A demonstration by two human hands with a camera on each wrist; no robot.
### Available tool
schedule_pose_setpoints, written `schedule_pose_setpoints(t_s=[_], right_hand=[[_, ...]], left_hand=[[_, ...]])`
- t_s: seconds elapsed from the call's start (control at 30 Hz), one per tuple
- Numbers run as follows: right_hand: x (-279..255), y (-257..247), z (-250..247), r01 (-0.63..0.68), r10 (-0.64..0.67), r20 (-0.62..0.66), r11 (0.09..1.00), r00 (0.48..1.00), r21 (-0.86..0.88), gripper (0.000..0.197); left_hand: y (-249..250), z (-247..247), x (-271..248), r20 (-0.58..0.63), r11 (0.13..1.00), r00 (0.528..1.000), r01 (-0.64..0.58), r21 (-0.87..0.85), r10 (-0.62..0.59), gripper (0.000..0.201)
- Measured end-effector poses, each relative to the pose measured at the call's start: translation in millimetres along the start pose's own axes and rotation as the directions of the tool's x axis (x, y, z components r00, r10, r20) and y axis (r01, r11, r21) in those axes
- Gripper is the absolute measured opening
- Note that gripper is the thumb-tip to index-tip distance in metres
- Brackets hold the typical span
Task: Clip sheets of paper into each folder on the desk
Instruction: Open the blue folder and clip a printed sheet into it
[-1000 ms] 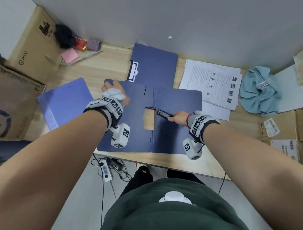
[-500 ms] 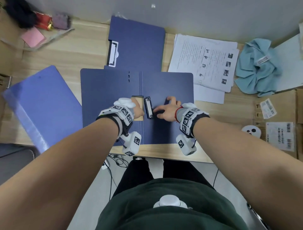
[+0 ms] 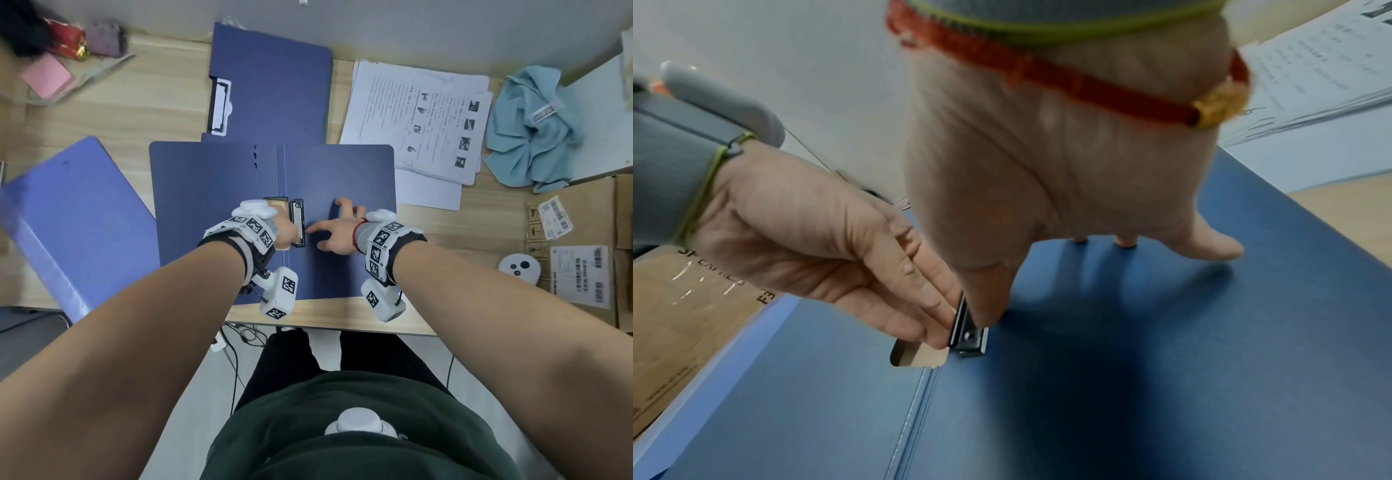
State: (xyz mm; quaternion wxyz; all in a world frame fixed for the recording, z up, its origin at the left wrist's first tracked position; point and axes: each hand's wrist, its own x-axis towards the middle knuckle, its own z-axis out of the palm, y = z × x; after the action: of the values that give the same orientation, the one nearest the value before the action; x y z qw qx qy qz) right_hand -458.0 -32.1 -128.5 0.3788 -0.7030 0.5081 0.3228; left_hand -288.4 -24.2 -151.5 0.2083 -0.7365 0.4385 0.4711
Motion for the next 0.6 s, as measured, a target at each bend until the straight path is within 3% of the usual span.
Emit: schedule_pose_setpoints(t_s=[0.1, 0.17, 0.2, 0.27, 0.33, 0.47, 0.5, 0.53, 0.6], right_hand=[[0, 4, -16, -0.015, 0.016, -0.008, 0.995, 1.000, 0.096, 0.047], [1, 12, -36, -0.018, 0.027, -0.028, 0.952, 0.999, 0.304, 0.044], [2, 18, -47, -0.025, 0.051, -0.047, 0.892, 0.998, 0.451, 0.037], [0, 41, -70, -0.083, 0.178, -0.046, 0.652, 0.983, 0.753, 0.020], [-9, 71, -90, -0.117, 0.325, -0.029, 0.421, 0.945, 0.900, 0.016], [-19, 134, -106, -0.152, 0.429, 0.045, 0.218, 0.902, 0.964, 0.058], [-20, 147, -107, -0.168, 0.447, 0.067, 0.190, 0.892, 0.967, 0.058], [-21, 158, -105, -0.180, 0.473, 0.053, 0.228, 0.879, 0.957, 0.056], [-22, 167, -101, -0.214, 0.506, -0.057, 0.460, 0.861, 0.862, 0.059]], left_hand=[[11, -13, -19, -0.008, 0.997, 0.999, -0.031, 0.072, 0.032, 0.025], [20, -25, -17, -0.061, 0.998, 0.997, -0.054, 0.038, 0.056, 0.032], [26, -33, -16, -0.125, 0.997, 0.990, -0.063, 0.042, 0.067, 0.037], [48, -52, -17, -0.235, 0.993, 0.966, -0.095, 0.076, 0.111, 0.039], [75, -68, -19, -0.269, 0.981, 0.944, -0.171, 0.095, 0.190, 0.038], [121, -74, -14, -0.229, 0.934, 0.927, -0.232, 0.273, 0.297, 0.053], [131, -71, -9, -0.208, 0.914, 0.925, -0.241, 0.325, 0.318, 0.058], [140, -68, -5, -0.192, 0.895, 0.918, -0.262, 0.361, 0.346, 0.061], [146, -61, 2, -0.152, 0.846, 0.909, -0.287, 0.449, 0.389, 0.066]])
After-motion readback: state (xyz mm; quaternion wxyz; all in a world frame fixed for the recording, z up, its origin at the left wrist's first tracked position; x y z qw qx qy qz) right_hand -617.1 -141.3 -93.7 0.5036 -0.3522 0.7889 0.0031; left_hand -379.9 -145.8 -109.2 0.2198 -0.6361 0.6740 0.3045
